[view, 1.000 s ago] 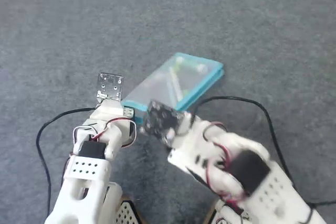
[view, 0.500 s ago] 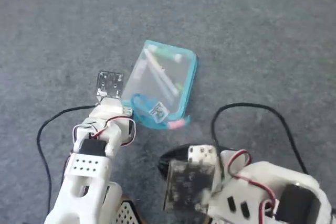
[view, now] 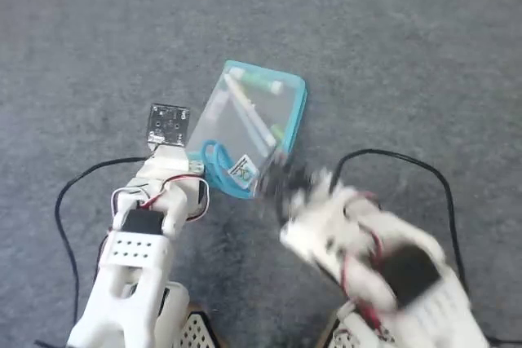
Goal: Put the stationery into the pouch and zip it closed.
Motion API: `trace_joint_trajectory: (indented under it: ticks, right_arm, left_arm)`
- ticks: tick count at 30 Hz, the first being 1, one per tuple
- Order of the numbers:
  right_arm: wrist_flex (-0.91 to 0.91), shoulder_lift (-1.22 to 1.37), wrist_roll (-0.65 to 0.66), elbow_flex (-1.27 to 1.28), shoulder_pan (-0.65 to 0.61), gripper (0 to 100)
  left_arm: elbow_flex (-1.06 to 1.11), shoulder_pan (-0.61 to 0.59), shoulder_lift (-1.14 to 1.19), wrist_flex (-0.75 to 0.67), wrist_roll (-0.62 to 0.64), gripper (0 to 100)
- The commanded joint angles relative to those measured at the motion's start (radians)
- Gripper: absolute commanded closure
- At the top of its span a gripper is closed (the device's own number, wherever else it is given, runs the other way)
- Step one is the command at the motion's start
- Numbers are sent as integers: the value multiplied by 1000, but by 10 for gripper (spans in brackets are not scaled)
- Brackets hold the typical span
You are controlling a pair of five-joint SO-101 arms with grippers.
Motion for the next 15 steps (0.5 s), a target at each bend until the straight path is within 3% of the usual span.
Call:
trace_joint_trajectory:
  ticks: [1, 10, 15]
  right_arm:
    - [-166, 120, -135, 31, 105, 829]
    - [-311, 544, -203, -180, 96, 838]
    - [-323, 616, -203, -186, -2, 837]
  left_arm:
    - [10, 2, -117, -15, 0, 991]
    - [22, 3, -186, 29, -3, 991]
    - [22, 8, -186, 29, -3, 991]
